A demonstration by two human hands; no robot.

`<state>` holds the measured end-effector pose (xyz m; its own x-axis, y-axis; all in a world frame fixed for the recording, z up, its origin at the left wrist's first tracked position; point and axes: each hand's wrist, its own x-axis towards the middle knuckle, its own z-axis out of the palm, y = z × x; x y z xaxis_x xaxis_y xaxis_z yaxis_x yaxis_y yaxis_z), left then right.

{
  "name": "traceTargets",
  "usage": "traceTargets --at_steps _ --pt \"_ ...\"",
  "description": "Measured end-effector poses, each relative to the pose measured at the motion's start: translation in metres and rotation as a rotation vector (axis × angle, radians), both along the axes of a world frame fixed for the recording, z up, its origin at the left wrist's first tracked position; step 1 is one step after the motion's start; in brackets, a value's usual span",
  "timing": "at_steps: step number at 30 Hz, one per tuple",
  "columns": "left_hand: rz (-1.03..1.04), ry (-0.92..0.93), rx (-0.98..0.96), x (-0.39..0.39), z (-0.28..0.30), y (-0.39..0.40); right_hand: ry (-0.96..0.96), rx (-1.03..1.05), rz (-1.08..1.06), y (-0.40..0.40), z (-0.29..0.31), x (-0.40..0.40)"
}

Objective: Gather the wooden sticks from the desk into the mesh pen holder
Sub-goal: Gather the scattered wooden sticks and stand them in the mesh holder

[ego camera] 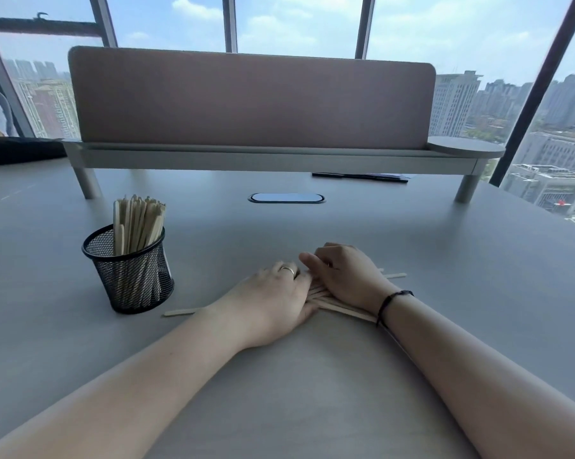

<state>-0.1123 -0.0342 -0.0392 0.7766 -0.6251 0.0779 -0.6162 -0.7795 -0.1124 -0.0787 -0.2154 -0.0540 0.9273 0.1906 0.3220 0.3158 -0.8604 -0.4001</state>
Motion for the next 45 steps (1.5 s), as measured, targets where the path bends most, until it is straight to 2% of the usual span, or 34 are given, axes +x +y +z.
traceTargets --at_steps 5,13,18,21,24,30,33,39,45 --pt "-0.011 -0.127 0.087 -0.004 0.005 -0.005 0.0 -0.011 0.018 0.004 0.001 -0.003" --pt "-0.022 -0.147 -0.096 -0.009 0.006 -0.001 0.015 0.058 0.016 0.001 0.005 -0.006" --pt "-0.117 -0.279 -0.109 -0.004 0.004 0.008 0.14 0.377 -0.03 -0.006 0.017 -0.009" --pt "-0.16 -0.308 -0.109 0.004 -0.001 0.017 0.081 0.568 -0.03 -0.017 0.028 -0.009" --pt "-0.103 -0.338 -0.177 0.005 0.003 0.024 -0.005 0.747 -0.044 -0.023 0.034 -0.012" --pt "-0.014 -0.252 -0.387 0.011 0.011 0.037 -0.078 0.904 -0.112 -0.018 0.031 -0.014" --pt "0.002 -0.203 -0.519 0.013 0.011 0.04 -0.07 0.788 -0.136 -0.022 0.028 -0.013" --pt "0.019 -0.156 -0.698 0.017 0.007 0.043 0.089 0.247 -0.1 -0.017 0.024 -0.021" --pt "0.137 -0.057 -0.838 0.022 0.006 0.048 0.245 -0.045 0.03 -0.016 0.02 -0.031"
